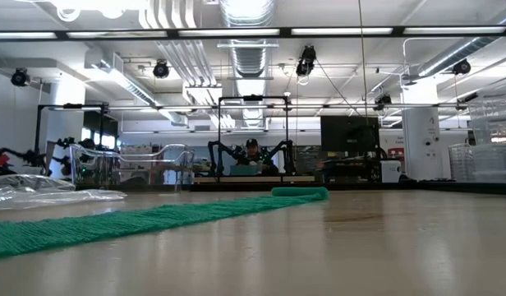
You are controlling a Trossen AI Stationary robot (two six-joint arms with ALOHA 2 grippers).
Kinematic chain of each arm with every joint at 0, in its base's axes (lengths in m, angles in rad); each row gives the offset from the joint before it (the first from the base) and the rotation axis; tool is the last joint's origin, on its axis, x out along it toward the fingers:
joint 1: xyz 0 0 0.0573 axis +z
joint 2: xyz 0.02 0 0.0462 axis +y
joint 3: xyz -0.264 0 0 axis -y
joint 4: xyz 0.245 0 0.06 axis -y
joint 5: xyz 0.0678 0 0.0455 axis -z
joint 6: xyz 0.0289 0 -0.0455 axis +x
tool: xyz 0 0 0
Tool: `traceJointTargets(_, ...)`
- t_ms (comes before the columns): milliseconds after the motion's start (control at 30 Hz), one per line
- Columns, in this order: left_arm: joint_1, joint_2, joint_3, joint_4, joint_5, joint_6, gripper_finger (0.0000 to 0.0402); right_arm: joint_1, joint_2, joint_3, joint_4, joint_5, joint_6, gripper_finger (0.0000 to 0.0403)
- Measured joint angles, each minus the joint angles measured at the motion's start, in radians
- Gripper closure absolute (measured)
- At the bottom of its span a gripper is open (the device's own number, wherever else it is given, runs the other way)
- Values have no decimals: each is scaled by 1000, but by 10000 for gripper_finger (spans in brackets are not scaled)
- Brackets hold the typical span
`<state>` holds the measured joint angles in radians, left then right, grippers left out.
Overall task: Roll bandage
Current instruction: Roll the green bandage, then put the folded green bandage into the transparent zip bag
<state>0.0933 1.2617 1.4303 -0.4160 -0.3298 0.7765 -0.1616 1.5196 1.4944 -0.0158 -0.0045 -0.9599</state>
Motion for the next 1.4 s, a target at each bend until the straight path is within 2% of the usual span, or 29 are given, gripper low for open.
traceJointTargets(200, -1, 0, 0, 20, 1, 0, 358, 2, 1, 0, -13, 6, 14, 154)
traceJointTargets(567, -2, -1, 0, -8, -5, -20, 357, 19, 1, 0, -1, 12, 17, 227)
traceJointTargets(667, -2, -1, 0, -21, -5, -28, 352, 19, 1, 0, -1, 12, 17, 258)
traceJointTargets(867, -2, -1, 0, -35, -2, -41, 301, 20, 1, 0, -4, 10, 34, 351)
traceJointTargets(933, -2, -4, 0, -67, -33, -45, 275, 20, -3, 0, -12, 7, 53, 351)
traceJointTargets(1000, -12, -19, -1, -120, -106, -75, 249, 20, -20, 0, -36, 4, 82, 351)
traceJointTargets(1067, -19, -49, -1, -190, -178, -159, 221, 14, -49, 0, -80, 2, 123, 351)
traceJointTargets(1133, -19, -75, 0, -285, -213, -311, 193, 1, -85, -10, -129, 2, 151, 351)
traceJointTargets(1267, -12, -94, 1, -552, -205, -697, 146, -25, -153, -57, -200, 72, 189, 351)
traceJointTargets(1400, -17, -65, 0, -818, -187, -1021, 123, -43, -218, -156, -219, 93, 270, 351)
